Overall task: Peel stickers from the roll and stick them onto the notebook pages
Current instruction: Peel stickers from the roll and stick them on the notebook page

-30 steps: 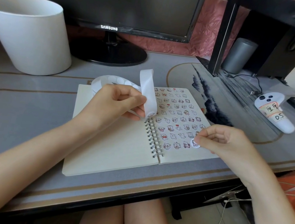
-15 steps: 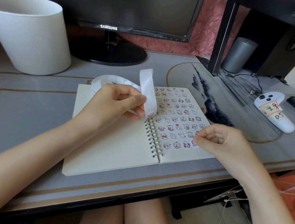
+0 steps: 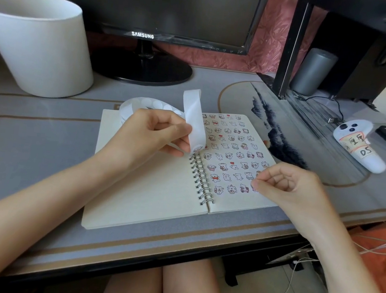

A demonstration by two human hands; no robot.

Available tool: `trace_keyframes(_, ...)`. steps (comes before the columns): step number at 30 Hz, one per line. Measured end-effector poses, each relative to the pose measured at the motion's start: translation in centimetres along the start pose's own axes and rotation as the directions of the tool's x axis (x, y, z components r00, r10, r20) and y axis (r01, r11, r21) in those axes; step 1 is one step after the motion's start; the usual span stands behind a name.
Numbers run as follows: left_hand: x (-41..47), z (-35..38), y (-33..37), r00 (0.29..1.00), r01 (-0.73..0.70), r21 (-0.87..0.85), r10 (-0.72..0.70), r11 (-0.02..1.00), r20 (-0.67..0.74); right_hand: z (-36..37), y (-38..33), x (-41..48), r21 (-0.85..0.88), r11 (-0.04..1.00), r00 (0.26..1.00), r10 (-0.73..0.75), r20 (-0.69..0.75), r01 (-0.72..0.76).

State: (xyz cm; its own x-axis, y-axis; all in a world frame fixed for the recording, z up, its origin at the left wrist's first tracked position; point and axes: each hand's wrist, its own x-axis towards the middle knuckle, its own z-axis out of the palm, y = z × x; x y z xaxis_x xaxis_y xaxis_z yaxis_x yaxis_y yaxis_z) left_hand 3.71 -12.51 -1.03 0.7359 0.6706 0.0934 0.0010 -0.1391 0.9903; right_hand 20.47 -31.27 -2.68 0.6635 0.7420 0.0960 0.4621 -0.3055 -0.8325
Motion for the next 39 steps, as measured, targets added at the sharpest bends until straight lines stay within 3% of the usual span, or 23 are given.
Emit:
trace_keyframes(27,-0.1,0.0,0.1,1.0,0.0,-0.008,0.0,1.0,0.006,0.4,0.4,0.2,-0.042,0.999,0.996,-0.005,-0.092,0.001)
trace_keyframes(34,-0.1,0.1,0.1,1.0,0.001,-0.02,0.0,1.0,0.014,-0.7,0.3,-0.1,0.093,0.995,0.997,0.029,0.073,-0.036)
trace_keyframes(39,-0.1,0.0,0.2,1.0,-0.009,-0.013,0.01,1.0,0.009,-0.9,0.6,0.2,0.106,0.994,0.998,0.028,0.061,-0.034)
